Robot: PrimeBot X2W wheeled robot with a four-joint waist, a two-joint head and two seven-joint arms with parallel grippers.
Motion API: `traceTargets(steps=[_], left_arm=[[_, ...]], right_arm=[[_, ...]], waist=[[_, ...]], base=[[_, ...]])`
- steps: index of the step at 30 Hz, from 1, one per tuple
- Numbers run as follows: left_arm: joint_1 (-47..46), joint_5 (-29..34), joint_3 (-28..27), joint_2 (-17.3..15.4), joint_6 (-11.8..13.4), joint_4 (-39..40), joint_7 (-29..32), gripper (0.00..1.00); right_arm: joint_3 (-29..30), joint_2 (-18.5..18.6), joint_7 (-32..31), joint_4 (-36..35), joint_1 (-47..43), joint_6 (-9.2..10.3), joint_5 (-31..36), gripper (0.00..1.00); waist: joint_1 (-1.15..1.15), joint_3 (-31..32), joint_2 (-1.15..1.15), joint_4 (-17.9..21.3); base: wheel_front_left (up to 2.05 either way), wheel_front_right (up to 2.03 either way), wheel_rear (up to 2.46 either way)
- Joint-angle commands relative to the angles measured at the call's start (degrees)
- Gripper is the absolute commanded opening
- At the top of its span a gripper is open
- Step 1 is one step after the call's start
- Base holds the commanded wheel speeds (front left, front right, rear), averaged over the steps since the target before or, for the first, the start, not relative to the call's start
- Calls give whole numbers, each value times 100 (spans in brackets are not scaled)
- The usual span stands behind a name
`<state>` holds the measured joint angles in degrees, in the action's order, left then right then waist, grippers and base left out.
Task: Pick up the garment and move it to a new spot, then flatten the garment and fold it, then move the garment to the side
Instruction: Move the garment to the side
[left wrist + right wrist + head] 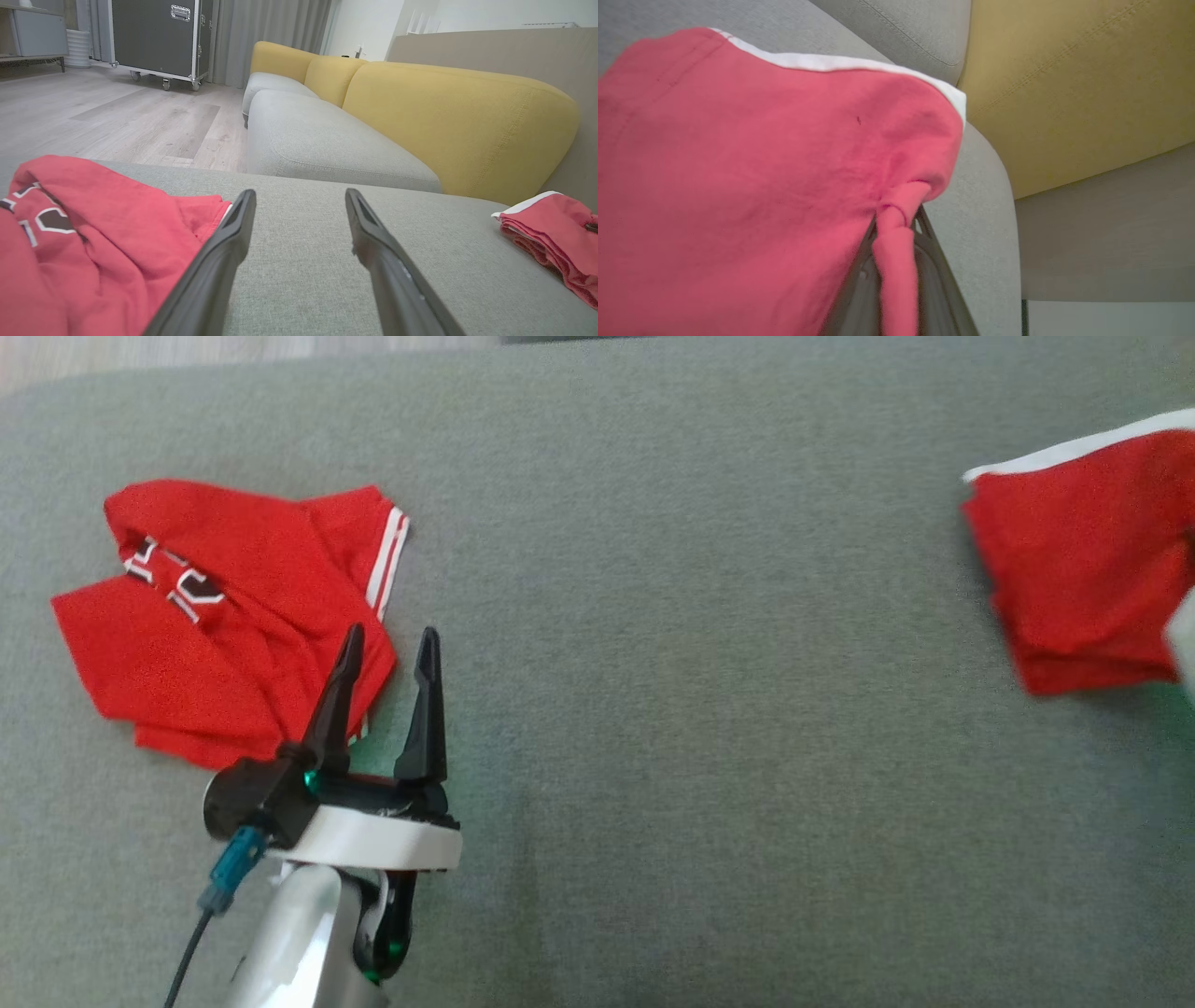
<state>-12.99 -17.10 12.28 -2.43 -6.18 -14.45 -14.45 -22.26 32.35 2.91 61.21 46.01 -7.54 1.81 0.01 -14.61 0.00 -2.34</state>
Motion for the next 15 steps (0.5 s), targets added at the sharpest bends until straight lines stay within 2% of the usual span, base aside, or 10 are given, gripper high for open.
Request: traceTargets(steps=[1, 7, 15], left_arm=[[-195, 26, -144, -44, -41, 177, -55, 100], [-291, 26, -171, -44, -65, 140, -55, 100], [-341, 67, -230, -44, -92, 101, -55, 100]], right_arm=[[-5, 227, -15, -57, 88, 5, 51, 0], [406, 501, -102, 111, 189, 5, 251, 0], [871, 491, -151, 113, 183, 5, 668, 0]], waist=[[-1, -94, 0, -88], [-1, -217, 0, -206], [-1, -258, 0, -235]], base=[[0, 0, 0], [0, 0, 0], [0, 0, 0]])
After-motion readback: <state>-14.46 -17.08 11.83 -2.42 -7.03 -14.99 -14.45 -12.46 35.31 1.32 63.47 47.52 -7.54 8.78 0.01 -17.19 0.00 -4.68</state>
